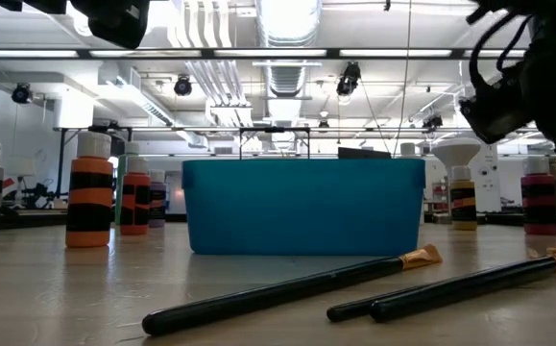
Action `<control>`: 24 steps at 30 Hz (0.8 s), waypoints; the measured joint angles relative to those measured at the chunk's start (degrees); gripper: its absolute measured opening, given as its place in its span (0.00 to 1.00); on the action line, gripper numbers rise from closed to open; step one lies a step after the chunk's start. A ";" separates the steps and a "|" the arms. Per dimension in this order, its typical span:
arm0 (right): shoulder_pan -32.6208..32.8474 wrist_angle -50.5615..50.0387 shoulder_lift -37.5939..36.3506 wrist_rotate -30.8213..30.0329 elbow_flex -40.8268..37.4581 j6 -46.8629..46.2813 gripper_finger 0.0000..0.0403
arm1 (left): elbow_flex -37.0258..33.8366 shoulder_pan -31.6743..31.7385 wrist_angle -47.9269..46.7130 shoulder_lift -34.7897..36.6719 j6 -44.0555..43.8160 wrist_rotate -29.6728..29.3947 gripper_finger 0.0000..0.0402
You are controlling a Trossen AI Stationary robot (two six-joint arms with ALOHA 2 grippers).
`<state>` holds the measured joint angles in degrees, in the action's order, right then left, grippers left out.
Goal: Pick & Place Paint Supplies
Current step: Put the gold paint brush into the green cup
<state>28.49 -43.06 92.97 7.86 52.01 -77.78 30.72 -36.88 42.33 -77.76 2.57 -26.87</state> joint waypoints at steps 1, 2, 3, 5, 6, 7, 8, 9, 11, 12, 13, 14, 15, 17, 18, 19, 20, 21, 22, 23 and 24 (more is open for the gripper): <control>0.00 0.17 0.36 0.07 -0.04 -0.09 0.30 | 0.00 -0.02 0.03 0.00 0.00 0.02 0.27; 0.00 0.74 0.58 0.15 -0.03 -0.11 0.31 | 0.00 -0.02 -0.01 0.00 0.00 0.00 0.27; 0.00 1.10 0.68 0.16 -0.30 -0.07 0.31 | 0.00 -0.02 -0.05 0.00 0.00 0.00 0.27; 0.00 1.44 1.20 0.17 -0.98 -0.15 0.33 | 0.00 -0.02 0.05 0.00 0.00 0.02 0.27; 0.00 2.64 1.43 0.19 -1.17 -0.34 0.34 | 0.00 -0.01 -0.01 0.00 0.00 0.02 0.27; 0.00 3.83 1.55 0.26 -1.58 -0.45 0.34 | 0.00 -0.01 -0.05 0.00 0.00 0.02 0.27; 0.00 4.13 1.61 0.45 -1.97 -0.53 0.35 | 0.00 0.00 0.00 0.00 0.00 0.02 0.27; 0.00 4.82 1.86 0.66 -2.38 -0.59 0.35 | 0.00 -0.02 0.07 0.00 0.00 0.03 0.27; -0.04 6.03 1.97 1.05 -2.96 -0.71 0.35 | 0.00 0.02 -0.03 0.00 0.00 0.02 0.27; -0.09 6.16 1.93 1.28 -3.17 -0.72 0.34 | 0.00 0.02 -0.14 0.02 0.00 0.02 0.27; -0.09 6.18 2.35 1.31 -3.12 -0.74 0.34 | 0.06 0.02 -0.15 0.02 0.00 0.08 0.27; -0.09 6.16 2.41 1.37 -3.21 -0.72 0.33 | 0.04 0.02 -0.35 0.02 0.00 0.04 0.27; -0.09 6.03 2.36 1.33 -3.23 -0.71 0.31 | 0.06 0.02 -0.32 0.02 0.00 0.01 0.27; -0.09 5.85 2.37 1.36 -3.22 -0.46 0.28 | 0.07 0.02 -0.42 0.02 0.00 0.10 0.27; -0.09 5.75 2.38 1.34 -3.20 -0.33 0.26 | 0.07 0.02 -0.39 0.02 0.00 0.12 0.27; -0.08 5.65 2.38 1.30 -3.19 -0.28 0.24 | 0.07 0.02 -0.38 0.02 0.00 0.11 0.27; -0.07 5.54 2.41 1.24 -3.19 -0.28 0.22 | 0.07 0.02 -0.38 0.02 0.00 0.09 0.27; -0.07 5.48 2.41 1.24 -3.21 -0.28 0.20 | 0.07 0.02 -0.38 0.02 0.00 0.09 0.27; -0.07 5.39 2.41 1.26 -3.23 -0.28 0.18 | 0.07 0.02 -0.38 0.02 0.00 0.08 0.27; -0.07 5.28 2.43 1.22 -3.23 -0.28 0.15 | 0.07 0.02 -0.40 0.02 0.00 0.07 0.27; -0.07 5.24 2.43 1.22 -3.27 -0.28 0.13 | 0.07 0.02 -0.40 0.02 0.00 0.05 0.27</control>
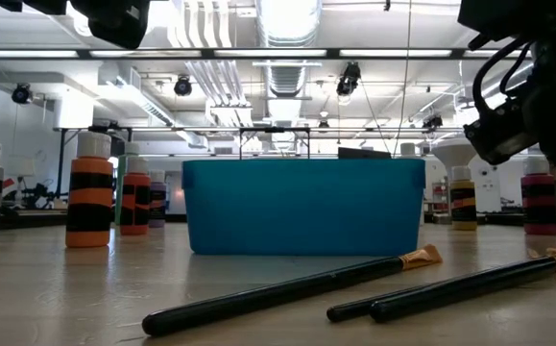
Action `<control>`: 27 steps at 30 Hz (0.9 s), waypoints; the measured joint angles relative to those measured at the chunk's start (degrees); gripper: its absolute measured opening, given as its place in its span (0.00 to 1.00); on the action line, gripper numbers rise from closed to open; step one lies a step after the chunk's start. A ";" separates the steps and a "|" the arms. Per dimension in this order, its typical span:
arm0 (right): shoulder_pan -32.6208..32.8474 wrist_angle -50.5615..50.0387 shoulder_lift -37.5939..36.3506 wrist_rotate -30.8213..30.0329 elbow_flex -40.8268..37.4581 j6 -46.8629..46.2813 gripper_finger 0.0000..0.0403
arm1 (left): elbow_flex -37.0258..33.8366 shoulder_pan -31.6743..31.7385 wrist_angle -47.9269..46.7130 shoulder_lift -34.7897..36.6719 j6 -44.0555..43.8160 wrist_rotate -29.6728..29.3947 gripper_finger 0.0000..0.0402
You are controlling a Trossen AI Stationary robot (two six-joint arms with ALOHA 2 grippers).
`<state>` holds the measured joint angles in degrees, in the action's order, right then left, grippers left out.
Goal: Pick & Place Paint Supplies
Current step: Put the gold paint brush into the green cup
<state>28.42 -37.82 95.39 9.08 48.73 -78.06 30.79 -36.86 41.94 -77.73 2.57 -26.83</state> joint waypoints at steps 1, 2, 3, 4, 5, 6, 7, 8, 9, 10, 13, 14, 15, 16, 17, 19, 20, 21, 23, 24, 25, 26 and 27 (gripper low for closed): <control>0.00 -0.02 0.04 0.00 0.00 0.00 0.11 | 0.00 0.00 0.02 0.00 0.00 0.00 0.27; 0.00 -0.02 0.04 0.00 0.00 0.00 0.08 | 0.00 0.00 0.02 0.00 0.00 -0.03 0.27; 0.00 0.01 0.06 0.02 0.00 0.00 0.05 | 0.00 0.00 0.00 0.00 0.00 -0.03 0.27; 0.00 0.17 0.09 0.13 0.00 0.02 0.04 | 0.00 0.00 0.02 0.00 0.00 -0.05 0.27; 0.00 0.29 0.09 0.21 0.00 0.02 0.03 | 0.00 0.00 0.02 0.00 0.00 -0.04 0.27; 0.00 0.31 0.09 0.30 0.00 0.02 0.03 | 0.00 0.00 0.01 0.00 0.00 -0.05 0.27; 0.00 0.35 0.09 0.43 0.00 0.02 0.02 | 0.00 0.00 0.02 0.00 0.00 -0.05 0.27; 0.00 0.37 0.09 0.63 0.00 0.02 0.02 | 0.00 0.00 0.02 0.00 0.00 -0.05 0.27; 0.00 0.35 0.03 0.89 0.00 0.06 0.02 | 0.00 0.00 0.01 0.00 0.00 -0.05 0.27; 0.00 0.27 -0.23 1.06 0.00 0.17 0.02 | 0.00 0.00 0.01 0.00 0.00 -0.05 0.27; 0.01 -0.50 -0.85 1.10 0.22 0.25 0.02 | 0.00 0.00 0.02 0.00 0.00 -0.05 0.27; 0.03 -0.78 -1.19 1.57 0.22 0.24 0.02 | 0.00 0.00 0.00 0.00 0.00 -0.05 0.27; 0.12 -0.91 -1.45 1.68 0.26 0.24 0.02 | 0.00 0.00 0.02 0.00 0.00 -0.05 0.27; 0.17 -1.16 -1.82 1.73 0.35 0.22 0.02 | 0.00 0.00 0.01 0.00 0.00 -0.05 0.27; 0.20 -1.21 -2.10 1.88 0.41 0.22 0.02 | 0.00 0.00 0.00 0.00 0.00 -0.05 0.27; 0.13 -1.36 -2.25 1.88 0.43 0.22 0.02 | 0.02 0.00 0.02 0.00 0.00 -0.05 0.27; 0.08 -1.56 -2.25 1.86 0.43 0.22 0.02 | 0.02 0.00 0.00 0.00 0.00 -0.05 0.27; 0.07 -1.64 -2.25 1.82 0.43 0.24 0.02 | 0.02 0.00 0.01 0.00 0.00 -0.05 0.27; 0.10 -1.64 -2.27 1.91 0.43 0.24 0.02 | 0.02 0.00 0.01 0.00 0.00 -0.05 0.27; 0.12 -1.69 -2.27 2.03 0.43 0.40 0.02 | 0.02 0.00 0.02 0.00 0.00 -0.05 0.27; 0.13 -1.78 -2.31 2.13 0.43 0.48 0.02 | 0.02 0.00 0.01 0.00 0.00 -0.05 0.27; 0.13 -1.88 -2.46 2.13 0.43 0.49 0.02 | 0.02 0.00 0.02 0.00 0.00 -0.05 0.27; 0.10 -1.86 -2.61 2.12 0.44 0.51 0.02 | 0.02 0.00 0.02 0.00 0.00 -0.05 0.27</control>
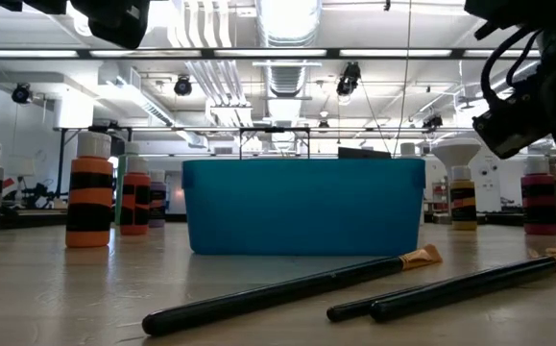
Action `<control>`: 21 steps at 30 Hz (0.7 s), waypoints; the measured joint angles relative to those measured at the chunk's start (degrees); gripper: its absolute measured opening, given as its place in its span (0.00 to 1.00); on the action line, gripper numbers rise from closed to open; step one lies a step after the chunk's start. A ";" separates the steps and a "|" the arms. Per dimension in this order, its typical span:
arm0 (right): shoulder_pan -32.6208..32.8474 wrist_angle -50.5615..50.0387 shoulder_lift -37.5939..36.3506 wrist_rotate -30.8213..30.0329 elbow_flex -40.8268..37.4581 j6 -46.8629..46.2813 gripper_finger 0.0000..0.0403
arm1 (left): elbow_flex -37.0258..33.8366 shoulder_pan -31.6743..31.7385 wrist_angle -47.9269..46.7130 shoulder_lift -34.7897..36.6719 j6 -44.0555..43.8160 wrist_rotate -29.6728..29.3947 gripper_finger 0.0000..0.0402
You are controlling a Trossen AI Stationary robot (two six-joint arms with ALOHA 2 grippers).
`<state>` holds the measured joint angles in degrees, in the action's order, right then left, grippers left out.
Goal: Pick & Place Paint Supplies
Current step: Put the gold paint brush into the green cup
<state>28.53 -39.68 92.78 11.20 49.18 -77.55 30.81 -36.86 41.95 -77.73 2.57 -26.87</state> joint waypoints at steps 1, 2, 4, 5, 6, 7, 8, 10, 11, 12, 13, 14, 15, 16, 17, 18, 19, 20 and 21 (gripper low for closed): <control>-0.02 -0.02 -0.15 -0.02 0.01 0.02 0.02 | 0.00 0.00 -0.01 0.00 0.00 0.00 0.27; -0.04 -0.23 -0.39 -0.10 0.01 0.15 0.02 | 0.00 0.00 -0.01 0.00 0.00 0.00 0.27; -0.01 -0.48 -0.87 -0.09 0.01 0.21 0.02 | 0.00 0.00 0.00 0.00 0.00 0.00 0.27; -0.01 -0.48 -1.21 -0.24 0.03 0.23 0.02 | 0.00 0.00 0.00 0.00 0.00 0.00 0.27; 0.01 -0.61 -1.49 -0.48 0.04 0.25 0.02 | 0.00 0.00 -0.02 0.00 0.02 0.00 0.27; 0.00 -0.68 -1.71 -0.60 0.04 0.28 0.02 | 0.00 0.00 0.00 0.00 0.11 0.01 0.27; -0.01 -0.75 -2.03 -0.70 0.04 0.39 0.02 | 0.00 0.00 0.00 0.00 0.20 0.00 0.27; -0.10 -1.04 -2.58 -0.85 0.05 0.82 0.02 | 0.00 0.00 0.00 0.00 0.20 0.00 0.27; -0.17 -1.19 -2.95 -0.99 0.09 0.84 0.02 | 0.00 0.00 -0.01 0.00 0.22 0.00 0.27; -0.19 -1.54 -3.36 -1.49 0.26 0.85 0.02 | 0.00 0.00 -0.02 0.00 0.26 0.00 0.27; -0.31 -1.81 -3.66 -2.30 0.55 1.04 0.02 | 0.00 0.00 0.00 0.00 0.26 0.00 0.27; -0.54 -2.07 -4.05 -2.99 1.04 1.50 0.02 | 0.00 0.00 0.00 0.00 0.24 0.00 0.27; -0.71 -2.01 -4.58 -3.93 1.48 2.10 0.02 | 0.00 0.00 -0.02 0.00 0.26 0.00 0.27; -1.08 -2.07 -5.08 -5.16 2.04 3.00 0.02 | 0.00 0.00 -0.02 0.00 0.26 0.00 0.27; -1.57 -2.07 -5.56 -6.27 2.67 4.11 0.02 | 0.00 0.00 0.02 0.00 0.26 0.00 0.27; -2.16 -2.00 -6.03 -7.24 3.30 5.38 0.02 | 0.00 0.00 -0.02 0.00 0.26 0.00 0.27; -2.70 -1.94 -6.49 -8.26 3.91 6.82 0.02 | 0.01 0.01 -0.01 0.00 0.31 0.00 0.27; -3.34 -2.09 -6.84 -9.60 4.58 8.40 0.02 | 0.02 0.02 0.00 0.00 0.36 0.00 0.27; -3.98 -2.14 -7.29 -10.92 5.38 9.97 0.02 | 0.02 0.02 0.00 0.00 0.37 0.00 0.27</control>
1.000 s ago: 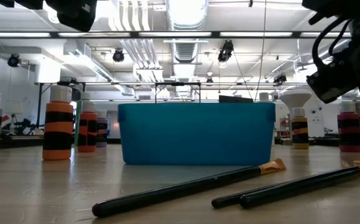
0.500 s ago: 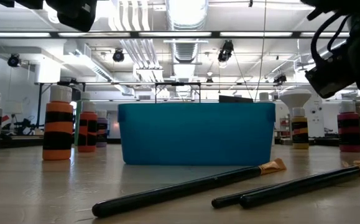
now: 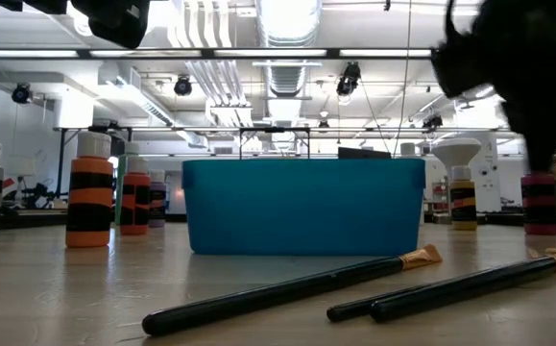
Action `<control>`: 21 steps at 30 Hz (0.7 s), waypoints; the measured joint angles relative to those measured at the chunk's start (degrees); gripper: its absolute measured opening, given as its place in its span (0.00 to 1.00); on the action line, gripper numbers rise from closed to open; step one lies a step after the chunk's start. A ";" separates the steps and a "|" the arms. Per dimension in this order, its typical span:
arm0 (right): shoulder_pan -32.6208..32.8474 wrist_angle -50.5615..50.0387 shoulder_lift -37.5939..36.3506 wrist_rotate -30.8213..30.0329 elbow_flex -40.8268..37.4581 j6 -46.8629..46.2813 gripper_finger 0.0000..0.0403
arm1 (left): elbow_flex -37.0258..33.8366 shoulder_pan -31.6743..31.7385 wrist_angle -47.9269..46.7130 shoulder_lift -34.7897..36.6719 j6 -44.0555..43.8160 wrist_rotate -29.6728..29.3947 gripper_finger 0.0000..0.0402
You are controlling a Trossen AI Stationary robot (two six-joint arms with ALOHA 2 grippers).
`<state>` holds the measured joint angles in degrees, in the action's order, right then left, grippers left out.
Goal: Pick & Place Paint Supplies
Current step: Put the gold paint brush into the green cup
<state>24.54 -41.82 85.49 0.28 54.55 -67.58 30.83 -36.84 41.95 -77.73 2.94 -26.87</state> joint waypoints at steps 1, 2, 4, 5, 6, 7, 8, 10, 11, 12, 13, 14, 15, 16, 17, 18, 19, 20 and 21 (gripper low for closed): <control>-0.66 0.04 -0.45 -1.33 0.92 1.73 0.02 | 0.00 0.00 0.00 0.00 0.00 0.00 0.27; -1.26 -0.08 -0.98 -2.92 1.84 3.57 0.02 | 0.00 0.00 0.00 0.00 0.00 0.00 0.27; -2.39 -1.15 -2.25 -5.74 3.92 6.72 0.02 | 0.00 0.00 0.00 0.00 0.00 0.00 0.27; -2.81 -1.56 -2.88 -6.75 4.94 8.18 0.02 | 0.00 0.00 -0.02 0.00 0.00 0.00 0.27; -3.33 -2.06 -3.62 -7.84 6.14 9.64 0.02 | 0.00 0.00 0.00 0.00 0.02 0.00 0.27; -3.71 -2.78 -4.43 -9.00 7.43 11.02 0.02 | 0.00 0.01 0.00 0.00 0.02 -0.01 0.27; -4.05 -3.88 -5.15 -10.38 8.70 12.45 0.02 | 0.00 0.02 -0.02 0.00 0.02 0.00 0.27; -4.81 -6.34 -6.63 -14.22 11.70 15.53 0.02 | 0.00 0.02 0.00 0.00 0.03 0.00 0.27; -5.20 -7.38 -7.29 -16.49 13.14 17.24 0.02 | 0.00 0.02 -0.02 0.00 0.02 0.00 0.27; -5.75 -8.34 -7.88 -18.98 14.59 19.15 0.02 | 0.00 0.02 0.00 0.00 0.02 0.00 0.27; -6.41 -9.01 -8.54 -21.52 15.84 21.33 0.02 | 0.00 0.02 0.00 0.00 0.04 0.00 0.27; -7.14 -9.03 -9.15 -23.74 16.90 23.73 0.02 | 0.00 0.02 0.00 0.00 0.04 0.00 0.27; -8.11 -9.01 -9.65 -25.73 17.83 26.15 0.02 | 0.00 0.02 0.02 0.00 0.05 0.00 0.27; -9.20 -8.90 -10.12 -27.62 18.74 28.71 0.02 | 0.00 0.04 0.02 0.00 0.06 0.00 0.27; -10.39 -8.61 -10.48 -29.37 19.50 31.36 0.02 | 0.00 0.04 0.06 0.00 0.07 -0.02 0.27; -11.77 -8.21 -10.82 -30.97 20.18 33.96 0.02 | 0.00 0.07 0.12 0.00 0.07 -0.02 0.27; -13.23 -7.49 -11.01 -32.29 20.70 36.49 0.02 | 0.00 0.12 0.22 0.00 0.07 -0.02 0.27; -14.79 -6.35 -11.22 -33.11 21.11 39.25 0.02 | 0.00 0.13 0.22 0.00 0.07 -0.03 0.27; -16.48 -4.70 -11.33 -33.44 21.33 42.04 0.02 | 0.00 0.13 0.22 0.00 0.07 -0.04 0.27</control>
<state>8.07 -46.52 74.16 -33.16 75.88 -25.54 30.83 -36.71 42.17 -77.73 3.01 -26.92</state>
